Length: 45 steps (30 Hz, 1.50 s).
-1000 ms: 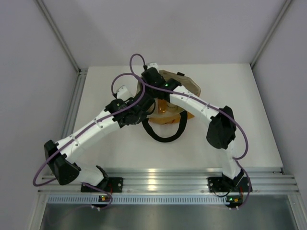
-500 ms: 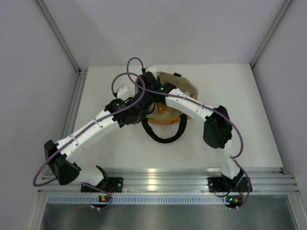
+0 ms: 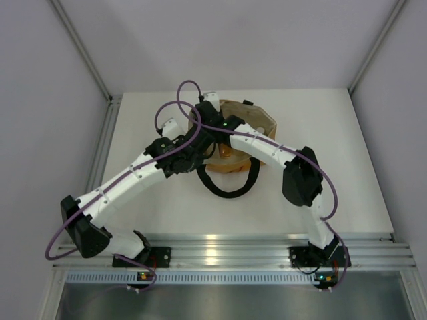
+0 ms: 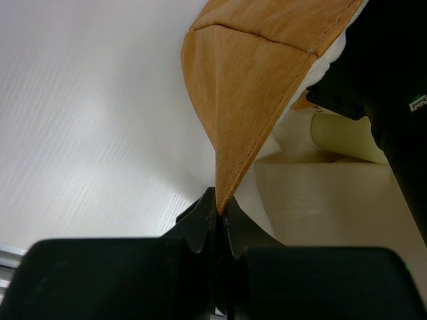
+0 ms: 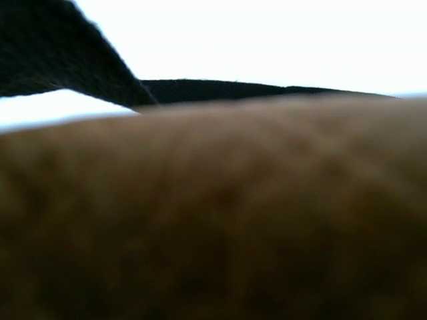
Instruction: Take the personal care products out of the canvas bag
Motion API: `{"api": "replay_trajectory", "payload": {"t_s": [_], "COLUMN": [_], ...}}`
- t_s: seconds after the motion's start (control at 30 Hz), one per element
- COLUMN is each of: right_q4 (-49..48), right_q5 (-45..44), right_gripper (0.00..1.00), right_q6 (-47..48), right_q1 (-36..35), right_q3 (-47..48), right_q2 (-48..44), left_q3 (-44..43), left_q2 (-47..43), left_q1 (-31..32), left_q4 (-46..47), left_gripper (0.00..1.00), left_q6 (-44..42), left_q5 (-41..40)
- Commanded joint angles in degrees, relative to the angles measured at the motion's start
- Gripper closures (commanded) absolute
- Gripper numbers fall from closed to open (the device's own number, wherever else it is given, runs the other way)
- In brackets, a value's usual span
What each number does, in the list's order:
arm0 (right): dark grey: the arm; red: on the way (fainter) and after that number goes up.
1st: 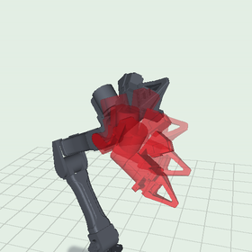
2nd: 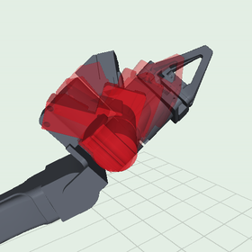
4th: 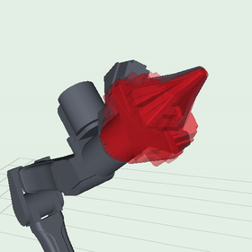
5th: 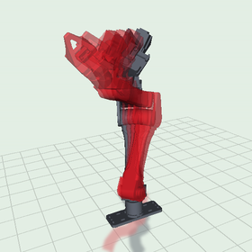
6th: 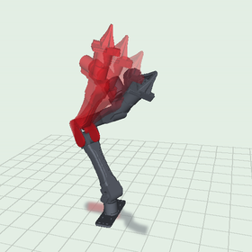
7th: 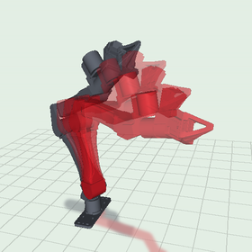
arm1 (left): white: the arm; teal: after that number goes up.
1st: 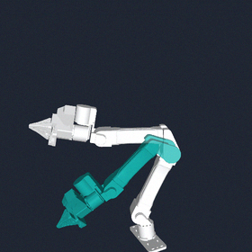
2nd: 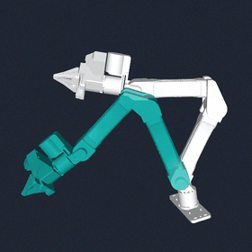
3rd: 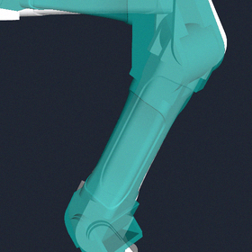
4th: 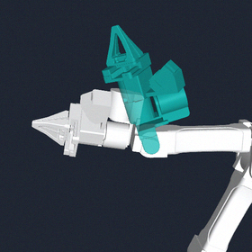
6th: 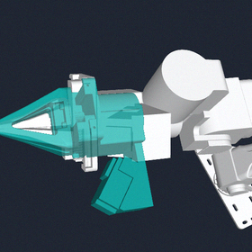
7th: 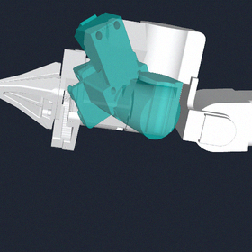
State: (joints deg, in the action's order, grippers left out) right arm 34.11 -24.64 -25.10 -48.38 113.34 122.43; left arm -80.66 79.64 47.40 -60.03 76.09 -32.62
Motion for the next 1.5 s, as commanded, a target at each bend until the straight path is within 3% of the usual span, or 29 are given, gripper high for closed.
{"api": "replay_trajectory", "payload": {"t_s": [0.0, 0.27, 0.93, 1.47], "right_q4": [0.87, 0.87, 1.49, 13.78], "right_q5": [-0.76, -0.41, 3.9, 5.31], "right_gripper": [1.0, 1.0, 1.0, 1.0], "right_q6": [-1.44, -1.0, 3.39, 4.28], "right_q1": [-0.57, -0.66, -1.1, 0.74], "right_q3": [1.09, 4.96, 1.36, 8.3], "right_q2": [-1.14, -9.21, -26.09, -39.54], "left_q3": [0.15, 0.42, 3.05, 3.23], "left_q2": [-2.47, -2.73, -4.49, -3.96], "left_q1": [-0.02, -0.02, -0.02, -0.02], "left_q4": [-0.61, -0.61, -0.62, -0.61], "left_gripper": [1.0, 1.0, 1.0, 1.0], "left_q6": [-1.12, -0.77, 0.02, -1.39], "left_q5": [-2.09, -2.27, -3.06, -2.8]}}
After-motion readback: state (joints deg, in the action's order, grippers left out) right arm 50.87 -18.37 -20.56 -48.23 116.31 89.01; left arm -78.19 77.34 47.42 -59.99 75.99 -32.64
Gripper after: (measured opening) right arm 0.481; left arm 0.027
